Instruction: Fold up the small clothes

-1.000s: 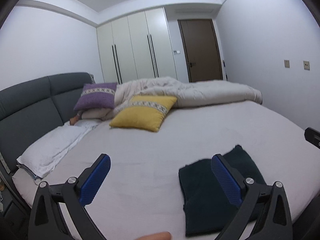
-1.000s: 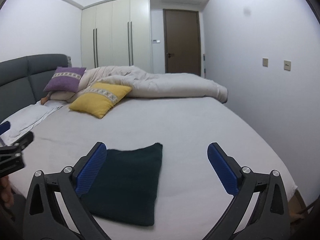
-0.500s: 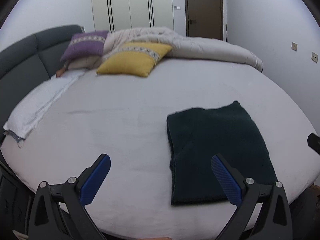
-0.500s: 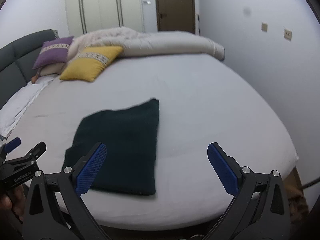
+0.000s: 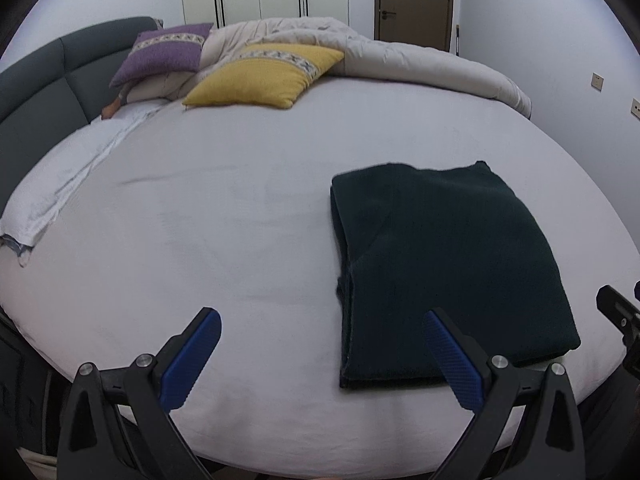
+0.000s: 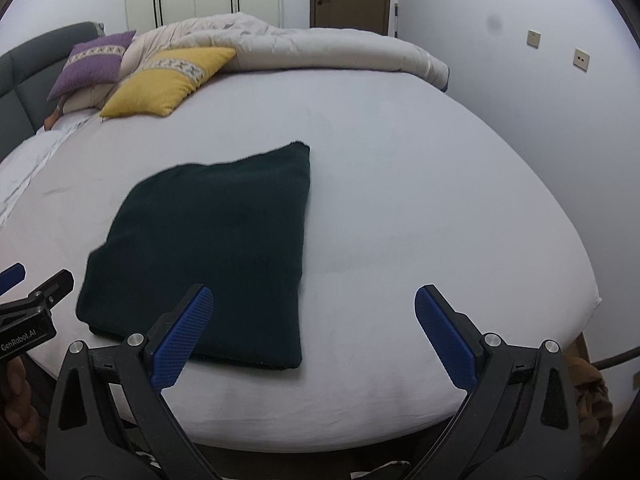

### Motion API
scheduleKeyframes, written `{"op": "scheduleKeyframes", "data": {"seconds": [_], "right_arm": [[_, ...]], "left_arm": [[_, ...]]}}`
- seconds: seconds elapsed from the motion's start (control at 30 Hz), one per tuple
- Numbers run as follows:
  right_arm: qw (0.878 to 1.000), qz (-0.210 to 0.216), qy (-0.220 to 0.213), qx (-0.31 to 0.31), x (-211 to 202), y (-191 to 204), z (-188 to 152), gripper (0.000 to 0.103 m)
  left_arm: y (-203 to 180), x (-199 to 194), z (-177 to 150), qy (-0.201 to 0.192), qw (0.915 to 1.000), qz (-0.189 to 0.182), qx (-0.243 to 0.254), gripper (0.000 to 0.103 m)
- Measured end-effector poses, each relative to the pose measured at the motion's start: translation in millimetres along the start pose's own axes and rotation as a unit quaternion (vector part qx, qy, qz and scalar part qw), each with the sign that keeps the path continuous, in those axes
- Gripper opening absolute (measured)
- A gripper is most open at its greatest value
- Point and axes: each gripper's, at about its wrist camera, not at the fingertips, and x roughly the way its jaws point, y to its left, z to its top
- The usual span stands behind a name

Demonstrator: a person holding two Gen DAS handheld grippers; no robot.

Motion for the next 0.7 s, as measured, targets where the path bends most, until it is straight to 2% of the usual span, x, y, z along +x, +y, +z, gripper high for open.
{"op": "scheduleKeyframes", "data": {"seconds": [0.23,0.7], "right_arm": [[1.000,0.003,0.003,-0.001,15,4,-2,0.102],[1.000,0.007,0.004,-0.004,6,16,-4,0.102]], "left_arm": [[-1,5,-3,0.005,1.0000,-0.004,0.000,0.103],[2,4,-2,0.003,1.0000,-0.007,0.002,0.103]]}}
